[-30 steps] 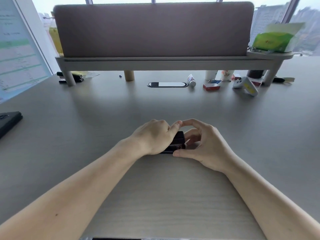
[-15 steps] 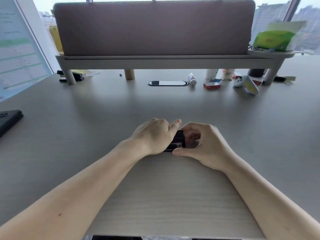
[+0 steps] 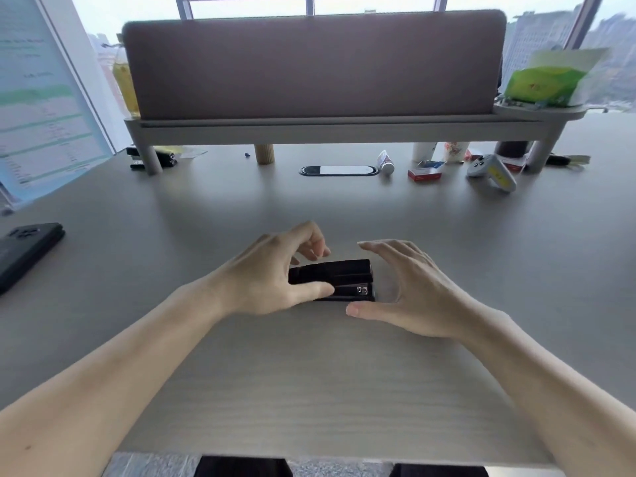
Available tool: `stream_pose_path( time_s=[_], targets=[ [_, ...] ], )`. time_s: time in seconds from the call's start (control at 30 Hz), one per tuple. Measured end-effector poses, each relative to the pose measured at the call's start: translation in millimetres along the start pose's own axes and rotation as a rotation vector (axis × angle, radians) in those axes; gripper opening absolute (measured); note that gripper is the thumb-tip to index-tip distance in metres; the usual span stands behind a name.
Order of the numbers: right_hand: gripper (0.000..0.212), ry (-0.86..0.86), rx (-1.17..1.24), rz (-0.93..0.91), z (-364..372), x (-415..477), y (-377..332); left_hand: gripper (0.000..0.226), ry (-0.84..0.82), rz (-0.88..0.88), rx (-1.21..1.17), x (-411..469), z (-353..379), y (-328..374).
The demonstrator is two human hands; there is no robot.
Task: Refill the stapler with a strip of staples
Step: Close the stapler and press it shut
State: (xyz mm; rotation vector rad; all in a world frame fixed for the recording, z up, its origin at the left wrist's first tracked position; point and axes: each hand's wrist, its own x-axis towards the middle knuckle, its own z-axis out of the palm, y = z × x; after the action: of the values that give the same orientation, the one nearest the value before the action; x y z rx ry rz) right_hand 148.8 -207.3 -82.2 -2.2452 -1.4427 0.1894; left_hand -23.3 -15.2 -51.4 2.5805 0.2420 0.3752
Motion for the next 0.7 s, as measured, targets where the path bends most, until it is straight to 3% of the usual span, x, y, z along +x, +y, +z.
stream_pose_path(
  time_s=[0.1, 0.27, 0.7],
  targets=[
    [0.134, -0.175, -0.196, 0.051, -2, -3, 8, 0.039, -0.034, -0.024, 0.008, -10, 3, -10],
    [0.133, -0.199, -0.262, 0.063, 1, 0, 9, 0.036, 0.054, -0.046, -0.01, -10, 6, -14],
    [0.118, -0.238, -0.264, -0.04, 3, 66, 15, 0.028, 0.512, -0.399, 0.127, 71, -2, -98]
  ],
)
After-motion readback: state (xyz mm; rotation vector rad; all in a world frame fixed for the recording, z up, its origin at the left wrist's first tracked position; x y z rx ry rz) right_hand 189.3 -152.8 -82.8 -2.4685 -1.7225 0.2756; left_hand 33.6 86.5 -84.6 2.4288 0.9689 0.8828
